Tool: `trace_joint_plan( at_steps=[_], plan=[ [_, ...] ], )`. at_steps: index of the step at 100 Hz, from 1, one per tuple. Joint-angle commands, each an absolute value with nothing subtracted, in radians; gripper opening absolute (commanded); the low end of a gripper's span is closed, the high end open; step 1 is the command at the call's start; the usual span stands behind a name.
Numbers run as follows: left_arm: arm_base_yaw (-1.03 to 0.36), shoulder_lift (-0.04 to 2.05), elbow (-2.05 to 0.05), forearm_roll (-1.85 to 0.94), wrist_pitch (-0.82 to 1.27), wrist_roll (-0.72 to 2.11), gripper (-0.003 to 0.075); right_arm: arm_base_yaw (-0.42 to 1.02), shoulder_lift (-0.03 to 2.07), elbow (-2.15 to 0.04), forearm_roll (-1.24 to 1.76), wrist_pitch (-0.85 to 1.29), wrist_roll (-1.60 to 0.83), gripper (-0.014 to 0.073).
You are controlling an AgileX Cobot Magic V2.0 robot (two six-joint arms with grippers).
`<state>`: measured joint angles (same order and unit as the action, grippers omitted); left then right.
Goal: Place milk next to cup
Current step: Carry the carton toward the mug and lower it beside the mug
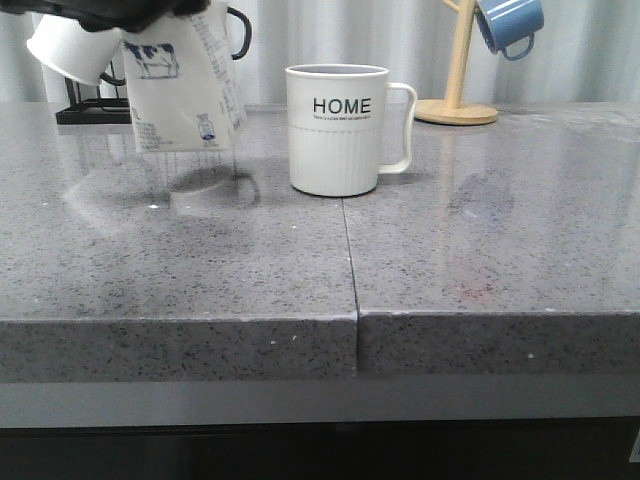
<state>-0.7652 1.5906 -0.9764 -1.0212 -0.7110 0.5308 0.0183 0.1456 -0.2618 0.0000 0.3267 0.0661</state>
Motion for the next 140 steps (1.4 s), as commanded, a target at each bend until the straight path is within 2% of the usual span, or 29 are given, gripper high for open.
trace_joint_plan(
  at_steps=[1, 104, 113, 130, 140],
  plan=[
    [-0.792, 1.540, -1.036, -0.935, -0.923, 0.535, 0.0115, 0.014, 0.155, -0.288, -0.011, 0.238, 0.064, -0.0068],
    [-0.843, 1.665, -1.090, -0.993, -0.927, 0.567, 0.0132, 0.014, 0.155, -0.288, -0.011, 0.238, 0.064, -0.0068],
    [-0.843, 1.665, -1.090, -0.993, -0.923, 0.572, 0.0207, 0.014, 0.155, -0.288, -0.011, 0.238, 0.064, -0.0068],
    [-0.843, 1.665, -1.076, -0.996, -0.914, 0.594, 0.0479, 0.014, 0.155, -0.288, -0.011, 0.238, 0.064, -0.0068],
    [-0.847, 1.656, -1.061, -1.003, -0.893, 0.594, 0.0606, 0.014, 0.155, -0.288, -0.011, 0.238, 0.064, -0.0068]
  ],
)
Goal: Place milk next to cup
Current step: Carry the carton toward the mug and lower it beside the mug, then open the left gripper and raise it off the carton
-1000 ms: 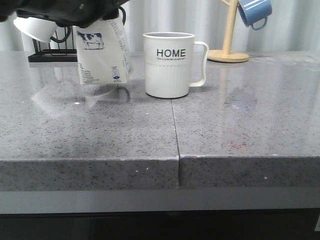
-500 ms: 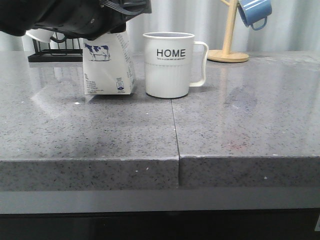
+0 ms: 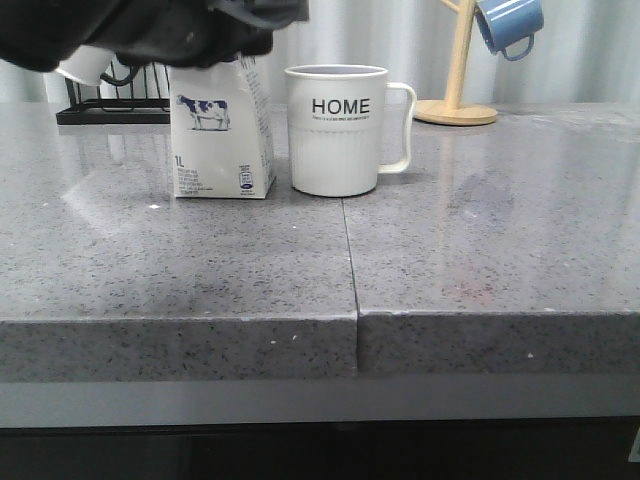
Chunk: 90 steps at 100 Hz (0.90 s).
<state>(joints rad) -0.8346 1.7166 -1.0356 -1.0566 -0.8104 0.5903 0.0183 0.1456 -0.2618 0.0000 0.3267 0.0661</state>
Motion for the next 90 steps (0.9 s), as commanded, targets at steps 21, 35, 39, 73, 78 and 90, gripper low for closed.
trace_joint_plan(
  at_steps=[21, 35, 39, 73, 78, 90],
  plan=[
    [-0.876, 1.599, -0.995, -1.003, -0.888, 0.594, 0.0663, 0.014, 0.155, -0.288, -0.011, 0.238, 0.064, -0.0068],
    [-0.910, 1.548, -0.932, -1.009, -0.885, 0.594, 0.0663, 0.014, 0.155, -0.288, -0.011, 0.238, 0.064, -0.0068],
    [-0.917, 1.534, -0.913, -1.009, -0.884, 0.594, 0.0663, 0.014, 0.155, -0.288, -0.011, 0.238, 0.064, -0.0068],
    [-0.931, 1.349, -0.743, -0.983, -0.880, 0.621, 0.0662, 0.014, 0.155, -0.288, -0.011, 0.238, 0.064, -0.0068],
    [-0.914, 1.309, -0.719, -0.964, -0.880, 0.621, 0.0662, 0.014, 0.155, -0.288, -0.011, 0.238, 0.064, -0.0068],
    [-0.850, 1.204, -0.676, -0.939, -0.851, 0.655, 0.0662, 0.014, 0.155, -0.288, -0.011, 0.238, 0.064, -0.0068]
  ],
)
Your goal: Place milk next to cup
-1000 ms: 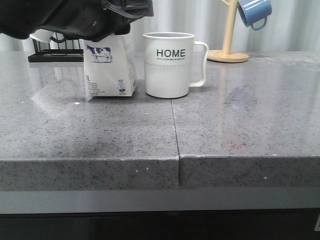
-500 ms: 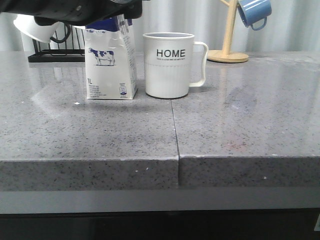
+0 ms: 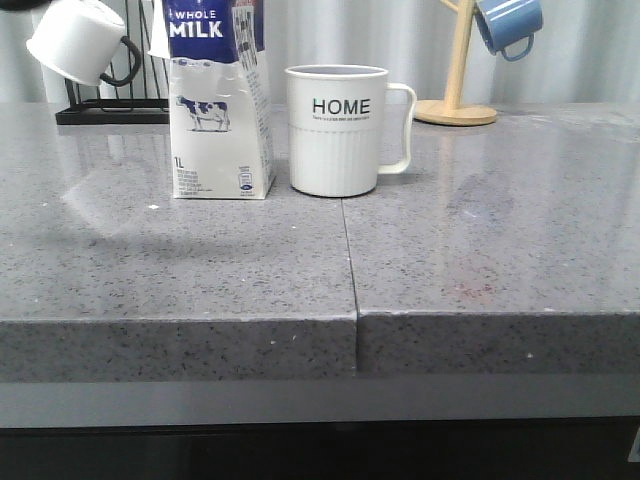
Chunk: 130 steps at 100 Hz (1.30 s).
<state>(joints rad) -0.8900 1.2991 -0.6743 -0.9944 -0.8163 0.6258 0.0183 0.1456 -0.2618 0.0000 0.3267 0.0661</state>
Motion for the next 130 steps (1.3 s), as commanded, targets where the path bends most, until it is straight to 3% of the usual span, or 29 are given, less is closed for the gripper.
trace_joint_plan(
  at_steps=[1, 31, 55, 69, 114, 123, 130],
  plan=[
    [-0.839, 1.191, -0.675, -0.939, -0.842, 0.659, 0.0662, 0.014, 0.155, -0.288, -0.011, 0.238, 0.064, -0.0068],
    [-0.541, 0.967, -0.628, -0.735, -0.613, 0.650, 0.0660, 0.014, 0.155, -0.288, -0.011, 0.238, 0.064, -0.0068],
    [-0.203, 0.845, -0.618, -0.319, -0.272, 0.174, 0.0660, 0.014, 0.155, -0.288, -0.011, 0.238, 0.064, -0.0068],
    [-0.074, 0.768, -0.616, -0.078, -0.110, -0.065, 0.0660, 0.014, 0.155, -0.288, -0.011, 0.238, 0.064, -0.0068],
    [-0.034, 0.400, -0.455, -0.011, 0.177, -0.145, 0.0657, 0.014, 0.155, -0.288, -0.011, 0.238, 0.064, -0.0068],
    [-0.034, 0.315, -0.426, -0.021, 0.220, -0.145, 0.0621, 0.014, 0.155, -0.288, -0.011, 0.238, 0.064, -0.0068],
    [-0.034, 0.259, -0.412, -0.032, 0.250, -0.145, 0.0545, 0.014, 0.155, -0.288, -0.011, 0.238, 0.064, -0.0068]
  ],
)
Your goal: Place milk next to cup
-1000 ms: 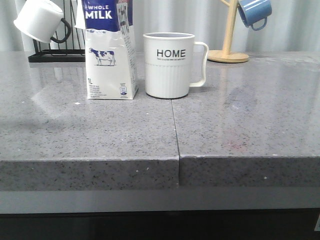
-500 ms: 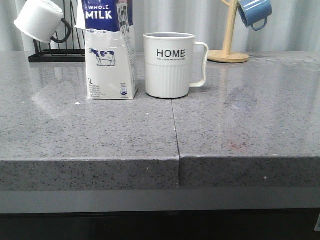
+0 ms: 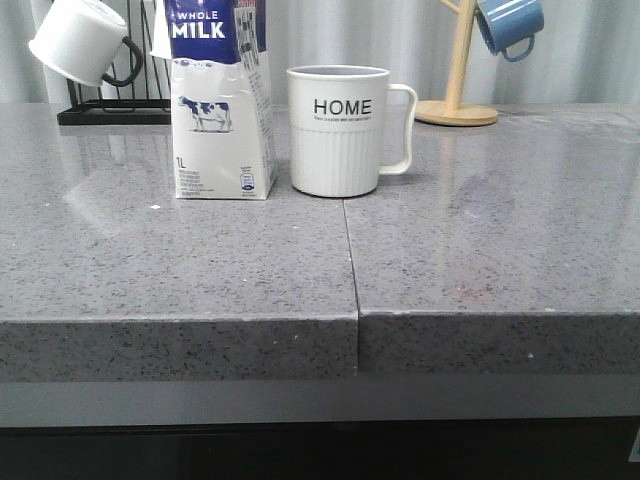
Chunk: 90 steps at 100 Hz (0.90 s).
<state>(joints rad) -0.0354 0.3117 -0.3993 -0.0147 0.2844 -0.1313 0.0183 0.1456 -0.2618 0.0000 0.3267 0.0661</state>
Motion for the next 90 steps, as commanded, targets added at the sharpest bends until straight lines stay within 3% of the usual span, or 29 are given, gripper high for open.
trace_joint_plan(
  at_steps=[1, 10, 26, 90],
  plan=[
    [-0.034, 0.254, -0.412, -0.032, 0.253, -0.145, 0.0524, 0.014, 0.155, -0.288, -0.011, 0.238, 0.064, -0.0068],
    [-0.034, 0.201, -0.406, -0.032, 0.284, -0.145, 0.0358, 0.014, 0.155, -0.288, -0.011, 0.238, 0.064, -0.0068],
    [-0.034, 0.171, -0.406, -0.032, 0.307, -0.145, -0.0022, 0.014, 0.155, -0.288, -0.011, 0.238, 0.064, -0.0068],
    [-0.034, 0.171, -0.406, -0.008, 0.310, -0.140, -0.0021, 0.014, 0.155, -0.288, -0.011, 0.238, 0.064, -0.0068]
  ],
)
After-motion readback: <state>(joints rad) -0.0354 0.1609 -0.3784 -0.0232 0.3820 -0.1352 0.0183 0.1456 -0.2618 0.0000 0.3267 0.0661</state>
